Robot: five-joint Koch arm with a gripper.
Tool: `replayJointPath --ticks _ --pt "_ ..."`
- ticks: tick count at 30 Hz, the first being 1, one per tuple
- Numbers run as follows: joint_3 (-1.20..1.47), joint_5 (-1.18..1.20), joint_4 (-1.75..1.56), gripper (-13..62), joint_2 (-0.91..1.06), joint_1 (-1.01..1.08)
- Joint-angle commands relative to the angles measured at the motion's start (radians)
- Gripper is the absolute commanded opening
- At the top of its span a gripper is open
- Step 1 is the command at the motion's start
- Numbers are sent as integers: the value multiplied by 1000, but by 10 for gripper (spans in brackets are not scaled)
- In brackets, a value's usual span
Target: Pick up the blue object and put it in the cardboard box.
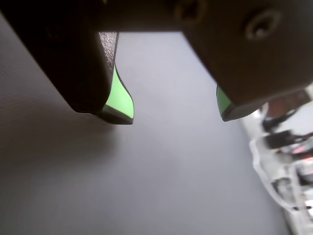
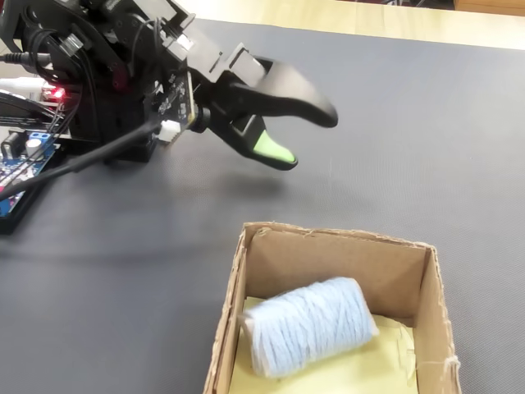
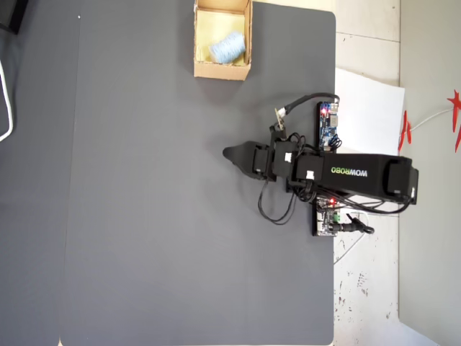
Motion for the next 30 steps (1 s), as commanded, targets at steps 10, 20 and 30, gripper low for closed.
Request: replayJointPath --ticks 10,20,30 --pt "40 15 155 340 91 -12" --pt "40 14 153 340 89 -11" --pt "40 14 153 340 89 -11"
